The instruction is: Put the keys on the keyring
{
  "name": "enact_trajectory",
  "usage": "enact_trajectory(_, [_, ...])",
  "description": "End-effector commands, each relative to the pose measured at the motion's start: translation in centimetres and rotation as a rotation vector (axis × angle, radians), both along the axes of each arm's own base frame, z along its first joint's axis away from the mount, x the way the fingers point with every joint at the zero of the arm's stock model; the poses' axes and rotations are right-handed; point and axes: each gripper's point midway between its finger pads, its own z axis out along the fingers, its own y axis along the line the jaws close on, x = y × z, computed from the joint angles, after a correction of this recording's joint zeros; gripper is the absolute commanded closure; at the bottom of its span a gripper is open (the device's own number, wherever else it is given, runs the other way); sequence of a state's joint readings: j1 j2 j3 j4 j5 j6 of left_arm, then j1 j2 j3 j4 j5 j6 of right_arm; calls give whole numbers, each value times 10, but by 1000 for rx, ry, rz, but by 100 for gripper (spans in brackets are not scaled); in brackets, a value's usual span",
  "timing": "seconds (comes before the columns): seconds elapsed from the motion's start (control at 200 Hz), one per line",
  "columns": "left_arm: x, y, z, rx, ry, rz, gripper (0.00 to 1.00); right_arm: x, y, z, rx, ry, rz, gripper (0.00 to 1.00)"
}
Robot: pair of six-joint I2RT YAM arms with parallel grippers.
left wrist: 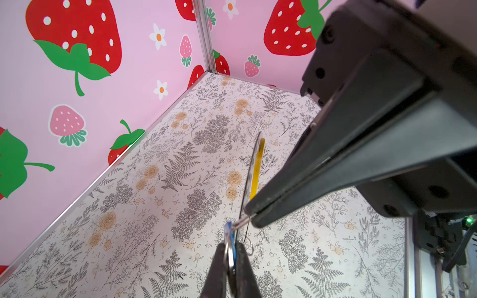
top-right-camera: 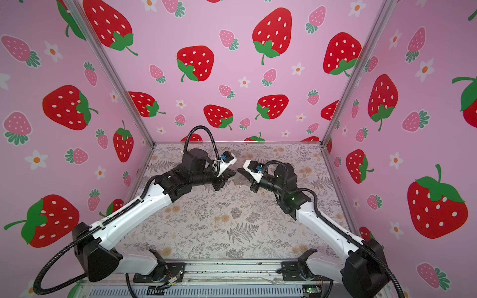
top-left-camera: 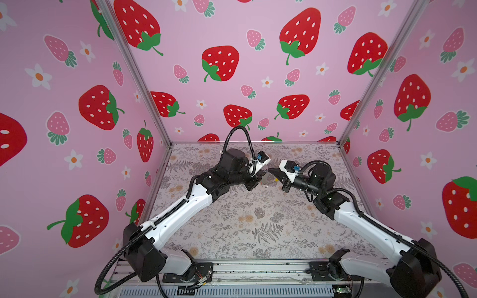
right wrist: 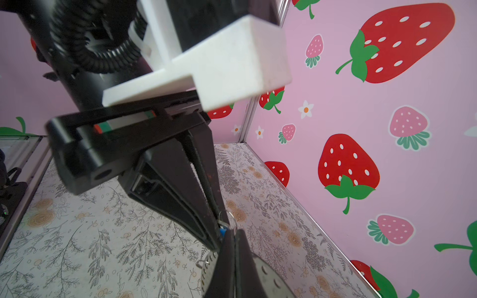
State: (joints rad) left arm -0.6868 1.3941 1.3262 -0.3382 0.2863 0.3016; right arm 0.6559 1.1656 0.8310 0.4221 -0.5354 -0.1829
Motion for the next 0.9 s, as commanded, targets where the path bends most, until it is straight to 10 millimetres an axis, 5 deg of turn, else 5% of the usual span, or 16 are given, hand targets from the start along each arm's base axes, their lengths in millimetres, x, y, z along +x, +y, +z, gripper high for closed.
enact_trajectory(0.0, [-11,-10,-3,48,-1,-72,100,-6,-5,31,86,-77,-2,100])
enact_trajectory(0.23, [-5,-4,-7,128,-68,-48,95,-7,-6,29,87,-71,0,100])
enact_trajectory(0.285, [-2,-3,-3,126,-87,-37,80,-8,-5,26,82,-62,11,100])
enact_trajectory(0.45, [0,-1,11,108,-145,-29,66,-10,-2,17,59,-43,31,100])
enact_trajectory(0.895, [-5,15,23,114,-216,-5,59,-11,-1,10,41,-35,38,100])
